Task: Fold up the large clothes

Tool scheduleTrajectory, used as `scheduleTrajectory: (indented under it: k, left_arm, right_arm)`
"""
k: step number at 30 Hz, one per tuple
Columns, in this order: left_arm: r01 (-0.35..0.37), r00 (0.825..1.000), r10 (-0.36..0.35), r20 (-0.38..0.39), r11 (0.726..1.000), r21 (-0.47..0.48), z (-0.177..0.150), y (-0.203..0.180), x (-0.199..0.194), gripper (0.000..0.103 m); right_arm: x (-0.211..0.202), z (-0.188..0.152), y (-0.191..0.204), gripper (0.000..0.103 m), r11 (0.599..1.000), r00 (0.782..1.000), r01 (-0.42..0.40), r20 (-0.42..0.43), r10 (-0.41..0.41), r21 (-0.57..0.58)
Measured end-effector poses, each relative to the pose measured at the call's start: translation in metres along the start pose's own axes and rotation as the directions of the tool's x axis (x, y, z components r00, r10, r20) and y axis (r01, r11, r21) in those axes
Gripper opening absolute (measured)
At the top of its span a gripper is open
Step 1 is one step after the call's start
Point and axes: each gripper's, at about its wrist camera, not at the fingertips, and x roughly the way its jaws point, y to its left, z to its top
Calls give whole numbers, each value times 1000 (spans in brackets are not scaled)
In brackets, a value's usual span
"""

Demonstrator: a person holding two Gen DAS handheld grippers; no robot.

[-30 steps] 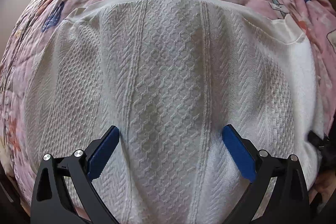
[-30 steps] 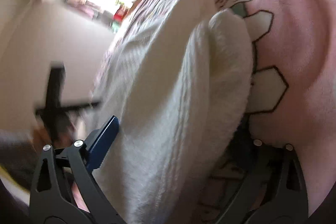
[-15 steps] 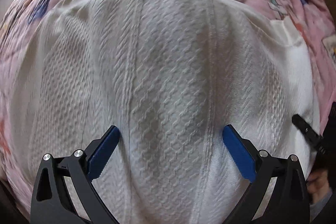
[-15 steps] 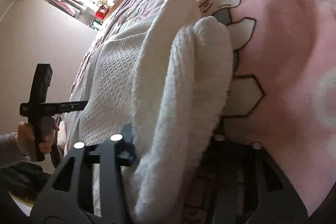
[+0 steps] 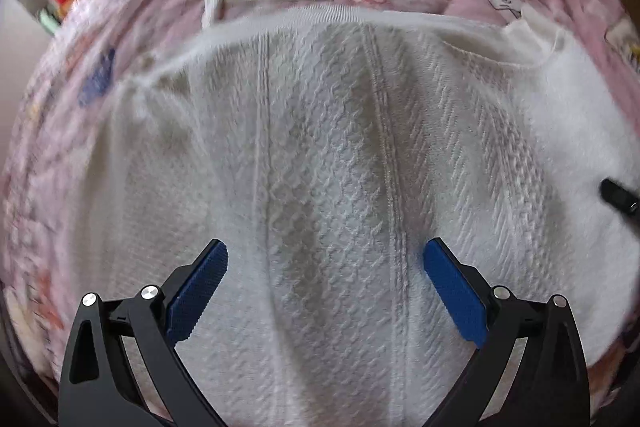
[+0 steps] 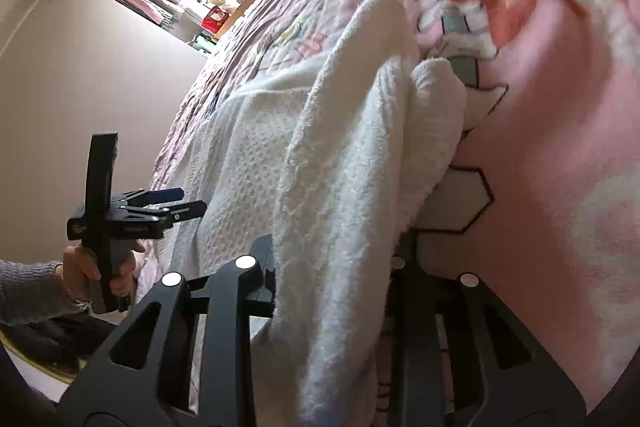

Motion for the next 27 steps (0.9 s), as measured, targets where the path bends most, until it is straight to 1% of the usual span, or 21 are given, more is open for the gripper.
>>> scheduleTrajectory:
  k: [1,3,4,5,7,9,11,12,13,15,17,18,19,20,21,22,23,24,25,27]
  left_arm:
    - [-19,1000,19,12,1000,11,-1,-2,-2,96]
    - [-9,1000,9,-1,1000,13,0,-2,-2,96]
    - [0,1000,0,-8,1000,-2,0,-1,-1,96]
    - [5,1000,-6,-13,1000,-13,2,0,0,96]
    - [20,999,-21,-27,999,-47,4,4,1,96]
    - [30,999,-32,-30,997,-68,2,5,3,96]
    - [30,999,-32,-33,997,-75,0,3,5,96]
    - [31,999,-33,-34,996,-78,-1,2,6,96]
    - [31,999,-34,-35,996,-80,0,0,7,96]
    - [32,999,-35,-37,997,-76,-1,-3,7,96]
    - [24,999,-27,-37,997,-73,-1,-5,7,96]
    - [23,999,-26,-39,997,-76,-1,-5,8,96]
    - [24,999,-28,-41,996,-81,-1,-5,8,96]
    - [26,999,-30,-45,996,-87,-1,-5,9,96]
    - [27,998,-32,-48,995,-92,-1,-5,9,96]
    - [28,998,-34,-51,995,-97,-2,-5,10,96]
    - [29,998,-34,-52,995,-99,-2,-5,10,96]
    - [28,998,-34,-53,995,-100,-2,-5,10,96]
    - [28,998,-33,-51,995,-96,-1,-5,10,96]
    - [26,999,-30,-45,995,-92,-2,-6,10,96]
  right_arm:
    - [-1,0,7,26,999,999,42,-2,-42,-11]
    - [0,-4,13,26,997,997,76,2,-76,-3]
    - [1,-4,15,26,994,994,110,7,-110,-21]
    - [0,-6,20,26,984,986,170,10,-169,-63]
    - [0,-12,32,26,953,965,263,36,-260,-151]
    - [8,-17,49,26,909,934,356,65,-350,-216]
    - [18,-22,67,28,848,894,448,117,-433,-285]
    - [19,-25,69,29,831,882,471,135,-452,-296]
    - [20,-30,74,29,808,865,500,154,-477,-311]
    - [25,-42,86,29,746,826,562,201,-526,-356]
    - [30,-52,91,29,680,791,609,255,-556,-408]
    - [35,-58,98,29,620,763,641,292,-577,-453]
    - [39,-63,104,29,593,760,643,308,-572,-485]
    - [44,-66,109,29,593,772,628,307,-556,-504]
    - [45,-64,110,29,610,782,617,300,-547,-497]
    - [45,-62,105,29,645,799,598,281,-533,-476]
    - [42,-56,97,27,694,820,571,257,-512,-439]
    - [38,-51,92,26,735,839,544,237,-490,-406]
    - [31,-43,82,25,794,867,498,209,-452,-349]
    - [21,-31,60,23,883,912,408,150,-382,-230]
